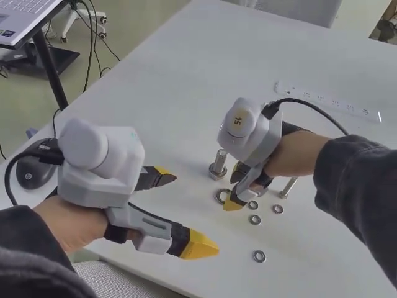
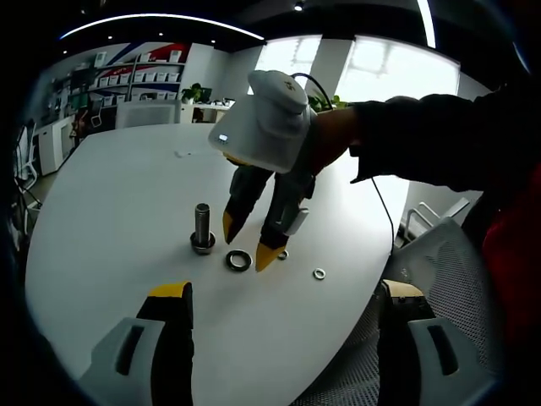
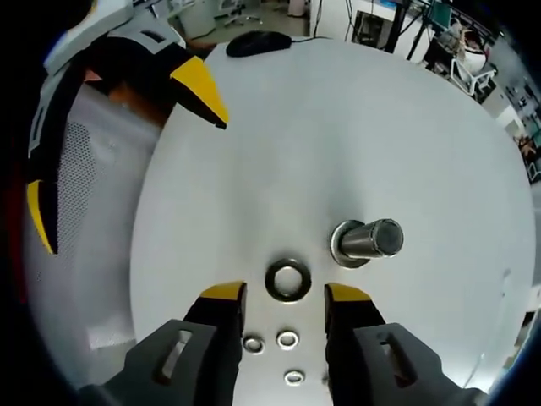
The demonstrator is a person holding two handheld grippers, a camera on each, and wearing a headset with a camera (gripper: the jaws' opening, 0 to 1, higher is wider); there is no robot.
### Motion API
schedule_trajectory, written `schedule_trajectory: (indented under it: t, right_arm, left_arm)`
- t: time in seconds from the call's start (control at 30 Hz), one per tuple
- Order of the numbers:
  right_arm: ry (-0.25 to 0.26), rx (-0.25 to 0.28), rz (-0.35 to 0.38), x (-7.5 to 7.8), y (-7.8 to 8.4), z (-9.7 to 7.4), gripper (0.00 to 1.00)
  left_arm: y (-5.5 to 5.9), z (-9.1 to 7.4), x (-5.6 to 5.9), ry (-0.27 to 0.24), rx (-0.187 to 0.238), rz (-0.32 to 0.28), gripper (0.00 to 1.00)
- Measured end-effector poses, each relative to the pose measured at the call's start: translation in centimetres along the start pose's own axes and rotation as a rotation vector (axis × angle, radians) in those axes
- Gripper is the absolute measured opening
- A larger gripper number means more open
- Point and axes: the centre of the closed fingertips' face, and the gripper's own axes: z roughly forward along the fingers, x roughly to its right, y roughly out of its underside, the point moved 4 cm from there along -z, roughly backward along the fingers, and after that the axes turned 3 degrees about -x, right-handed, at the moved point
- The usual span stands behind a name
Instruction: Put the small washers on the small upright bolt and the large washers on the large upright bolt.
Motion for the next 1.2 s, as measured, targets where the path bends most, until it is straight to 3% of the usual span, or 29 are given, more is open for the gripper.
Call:
schedule_trajectory:
  t: [0.27, 0.77, 1.2]
  right_arm:
    - [-0.004, -0.007, -0.004, 0.05, -0.01, 0.60, 0.36]
    - [0.039, -0.026, -0.059, 0.31, -0.19, 0.78, 0.31]
    - [0.047, -0.020, -0.057, 0.16, -0.34, 0.76, 0.25]
  left_arm:
    - [-0.07, -0.01, 0.02, 0.002, 0.003, 0.001, 0.91]
    - [-0.12, -0.07, -0.03, 0.001, 0.007, 0.000, 0.90]
    - [-0.18, -0.08, 0.13, 0.002, 0.010, 0.001, 0.90]
